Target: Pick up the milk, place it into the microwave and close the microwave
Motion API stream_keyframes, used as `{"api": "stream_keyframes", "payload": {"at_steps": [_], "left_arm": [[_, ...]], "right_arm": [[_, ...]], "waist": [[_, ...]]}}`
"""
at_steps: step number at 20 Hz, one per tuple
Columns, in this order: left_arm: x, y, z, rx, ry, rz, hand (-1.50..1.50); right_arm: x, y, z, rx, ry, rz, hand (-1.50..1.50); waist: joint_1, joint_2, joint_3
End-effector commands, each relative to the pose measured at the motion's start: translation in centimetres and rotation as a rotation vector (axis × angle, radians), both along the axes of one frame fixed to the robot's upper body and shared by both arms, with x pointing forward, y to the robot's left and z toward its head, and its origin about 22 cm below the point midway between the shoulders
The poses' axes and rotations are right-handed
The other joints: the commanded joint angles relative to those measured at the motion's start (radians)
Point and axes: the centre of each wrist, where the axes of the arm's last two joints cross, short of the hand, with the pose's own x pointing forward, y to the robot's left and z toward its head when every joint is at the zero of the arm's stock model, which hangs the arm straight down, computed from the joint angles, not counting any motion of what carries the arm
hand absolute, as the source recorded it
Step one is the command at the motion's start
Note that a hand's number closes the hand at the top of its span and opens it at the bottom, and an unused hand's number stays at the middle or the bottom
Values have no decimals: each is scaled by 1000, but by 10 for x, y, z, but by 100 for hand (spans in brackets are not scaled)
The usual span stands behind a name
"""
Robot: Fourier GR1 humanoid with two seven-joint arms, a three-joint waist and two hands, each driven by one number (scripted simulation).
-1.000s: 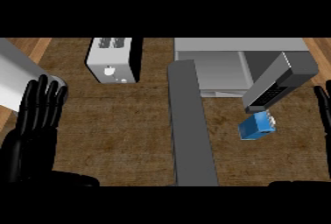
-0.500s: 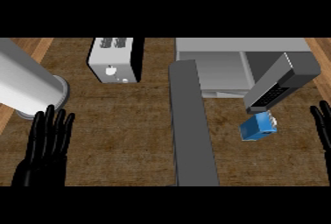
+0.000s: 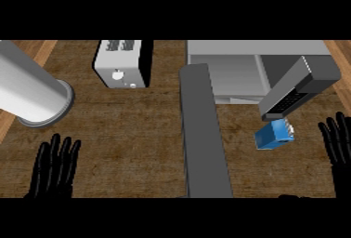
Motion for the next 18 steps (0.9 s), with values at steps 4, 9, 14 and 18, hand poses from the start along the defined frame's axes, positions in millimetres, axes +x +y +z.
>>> {"api": "stream_keyframes", "payload": {"at_steps": [4,9,14,18], "left_arm": [[-17,7,-3,14,-5,13,-150],[-30,1,-22,-3,-11,-7,-150],[-28,7,-17,8,-2,17,-150],[-48,8,-17,6,14,9,-150]], "right_arm": [[26,14,-32,39,43,-17,-150],[36,-7,-72,4,55,-103,-150],[34,-4,-112,-5,75,-167,-150],[48,-26,-121,-22,82,-196,-150]], "waist": [[4,1,0],[9,1,0],[4,1,0],[6,1,0]]}}
